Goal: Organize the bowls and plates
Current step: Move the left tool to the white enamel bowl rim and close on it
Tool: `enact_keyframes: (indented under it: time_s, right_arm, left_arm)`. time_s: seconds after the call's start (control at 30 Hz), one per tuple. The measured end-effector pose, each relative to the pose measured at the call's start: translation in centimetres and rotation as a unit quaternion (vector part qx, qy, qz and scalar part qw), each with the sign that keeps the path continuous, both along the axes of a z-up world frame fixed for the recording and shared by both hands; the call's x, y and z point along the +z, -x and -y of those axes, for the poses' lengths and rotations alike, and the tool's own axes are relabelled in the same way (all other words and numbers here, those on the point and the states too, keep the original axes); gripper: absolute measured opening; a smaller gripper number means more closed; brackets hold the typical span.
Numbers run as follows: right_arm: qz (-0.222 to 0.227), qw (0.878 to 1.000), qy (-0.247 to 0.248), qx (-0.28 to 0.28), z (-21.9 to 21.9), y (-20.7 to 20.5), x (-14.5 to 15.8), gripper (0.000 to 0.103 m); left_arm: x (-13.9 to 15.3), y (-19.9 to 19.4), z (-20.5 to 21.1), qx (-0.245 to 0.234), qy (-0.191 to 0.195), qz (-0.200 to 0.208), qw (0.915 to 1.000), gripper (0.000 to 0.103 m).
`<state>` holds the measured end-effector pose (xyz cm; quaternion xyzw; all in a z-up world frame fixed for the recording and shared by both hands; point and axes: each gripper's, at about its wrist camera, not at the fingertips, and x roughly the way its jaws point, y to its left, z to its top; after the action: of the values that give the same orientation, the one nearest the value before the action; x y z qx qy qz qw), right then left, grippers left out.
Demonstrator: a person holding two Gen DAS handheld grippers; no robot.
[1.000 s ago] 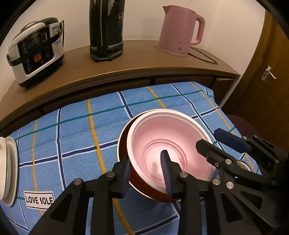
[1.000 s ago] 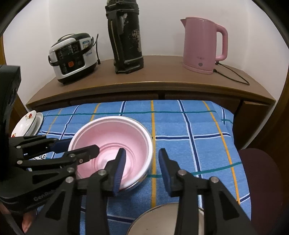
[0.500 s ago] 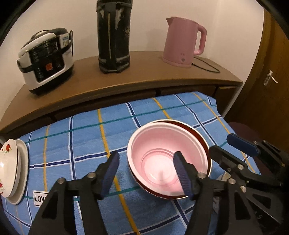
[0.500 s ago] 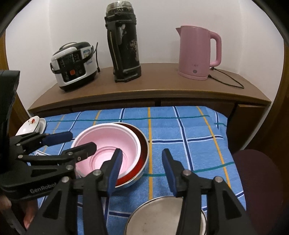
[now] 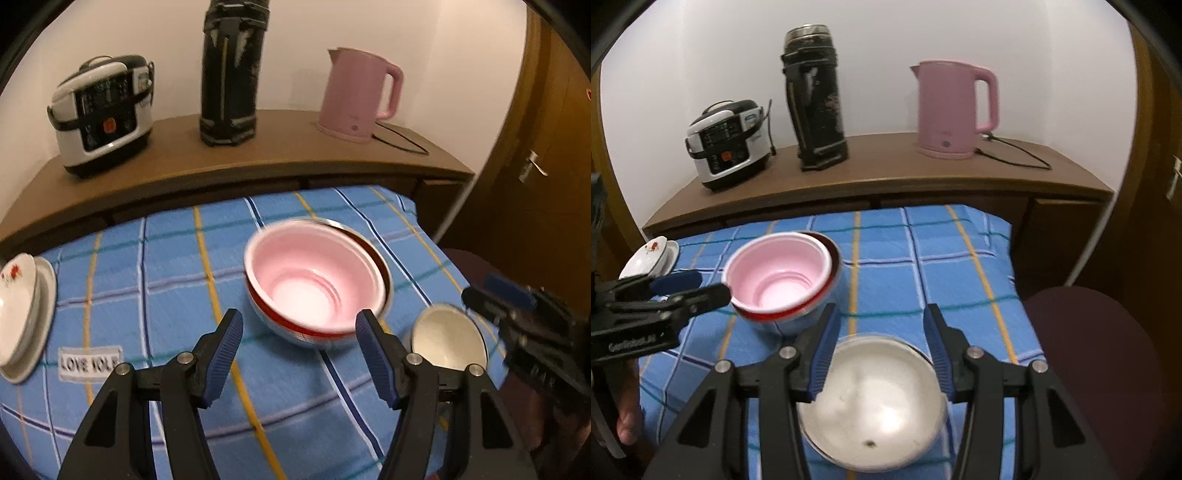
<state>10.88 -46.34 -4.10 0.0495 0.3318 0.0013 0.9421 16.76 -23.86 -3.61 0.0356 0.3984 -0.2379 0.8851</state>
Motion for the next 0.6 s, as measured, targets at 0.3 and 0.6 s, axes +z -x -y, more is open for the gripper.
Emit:
enact_keyframes:
  time_s: [0.3,0.6]
  right_arm:
    - [-0.029,0.999,-0.001,-0.016,2.1,2.1,-2.2,0.048]
    - [-0.044,0.999,-0.011,-0.019,3.1,2.9,-3.7,0.041]
  left_arm:
    - [-2.7,2.7,2.7,-0.037,0.0,-0.04,0.9985,0.066]
    - [-3.1,4.0,5.2,-0.074,0.011,-0.056,0.9956,0.061]
